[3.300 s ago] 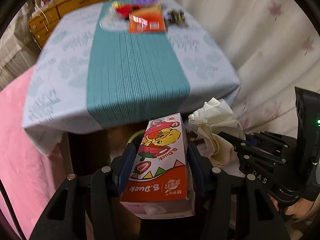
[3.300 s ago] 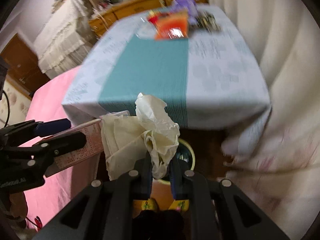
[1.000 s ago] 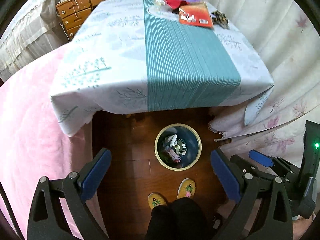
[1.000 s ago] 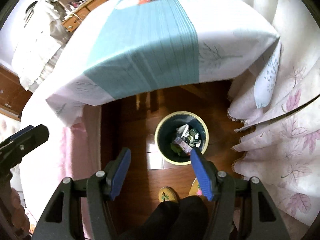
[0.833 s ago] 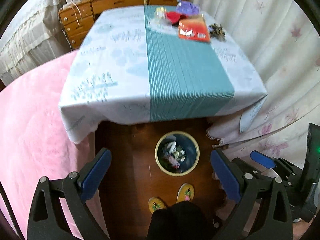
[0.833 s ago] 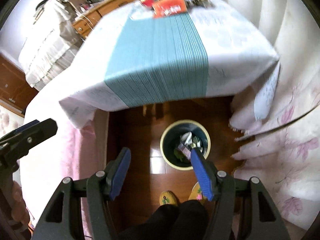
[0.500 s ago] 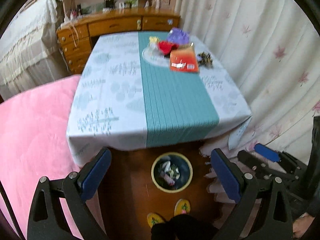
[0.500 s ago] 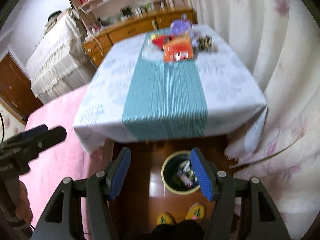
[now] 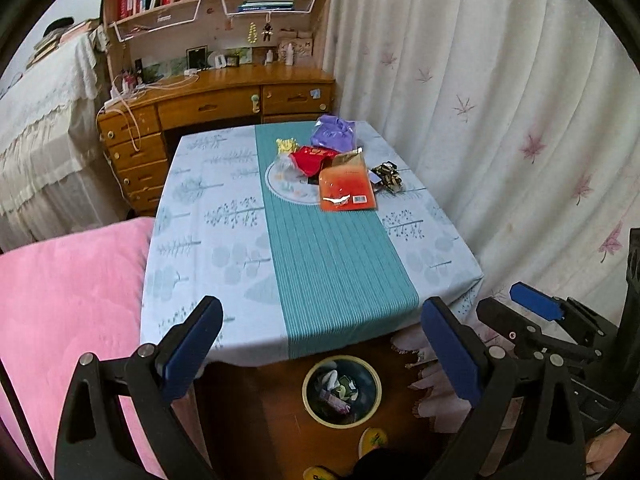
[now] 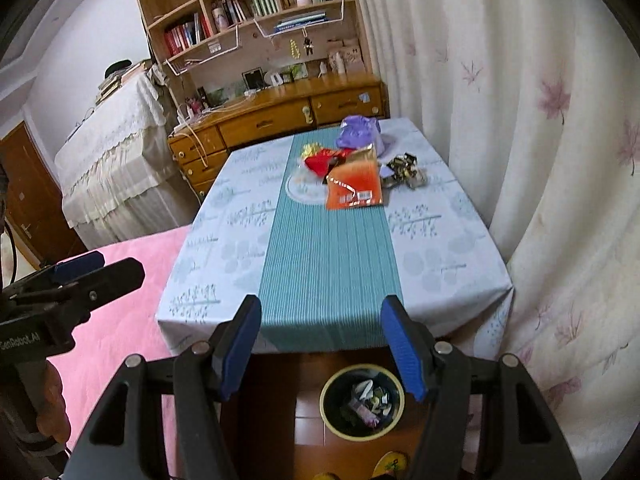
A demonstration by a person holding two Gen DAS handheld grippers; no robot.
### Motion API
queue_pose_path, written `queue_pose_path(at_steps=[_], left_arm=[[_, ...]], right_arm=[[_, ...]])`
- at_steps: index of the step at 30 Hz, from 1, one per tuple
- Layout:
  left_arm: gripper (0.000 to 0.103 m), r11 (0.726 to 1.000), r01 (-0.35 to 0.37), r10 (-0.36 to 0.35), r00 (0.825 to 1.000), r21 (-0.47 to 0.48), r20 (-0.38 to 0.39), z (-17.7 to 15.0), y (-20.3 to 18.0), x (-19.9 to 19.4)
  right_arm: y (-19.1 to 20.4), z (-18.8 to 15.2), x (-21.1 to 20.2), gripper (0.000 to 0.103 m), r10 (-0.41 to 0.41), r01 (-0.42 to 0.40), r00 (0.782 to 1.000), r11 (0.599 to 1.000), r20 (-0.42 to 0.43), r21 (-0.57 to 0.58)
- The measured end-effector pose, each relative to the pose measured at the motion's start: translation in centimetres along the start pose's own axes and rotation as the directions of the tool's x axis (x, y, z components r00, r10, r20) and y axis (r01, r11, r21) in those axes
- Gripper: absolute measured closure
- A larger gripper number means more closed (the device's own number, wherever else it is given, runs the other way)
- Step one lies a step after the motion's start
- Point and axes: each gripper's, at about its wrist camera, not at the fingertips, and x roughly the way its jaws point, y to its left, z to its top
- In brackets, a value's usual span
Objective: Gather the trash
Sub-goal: 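Raise both tools back toward the table, then grasp the black-and-yellow wrapper with the right tool while the left tool grasps the orange-gold bag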
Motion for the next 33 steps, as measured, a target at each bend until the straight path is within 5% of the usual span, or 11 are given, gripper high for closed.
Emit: queue_pose_path(at_steps=[15,23,33], left_arm=[[0.004,0.999,-0.041,0.04,0.998,-0.013,-0.055,7.6,-2.7,9.0],[0.004,0.996,-0.086,0.08,0.987,-0.035,-0.14,13.9,-5.3,19.3],[0.004,0.99,-0.056,0.018,0.96,-0.132,-0.278,17.8,-6.6,31.9]], right_arm=[[-6.8,8.7,8.7,0.04,-0.004,0.003,1.0,1.0,-0.017,-0.016],[-13.5,14.6,17.3,0.04,0.009,-0.011,0.995,1.0,-0.101,-0.013],[-19.6,18.5,28.8,0.04,0.025,-0.022,0.973,1.0,-0.228,0.018]])
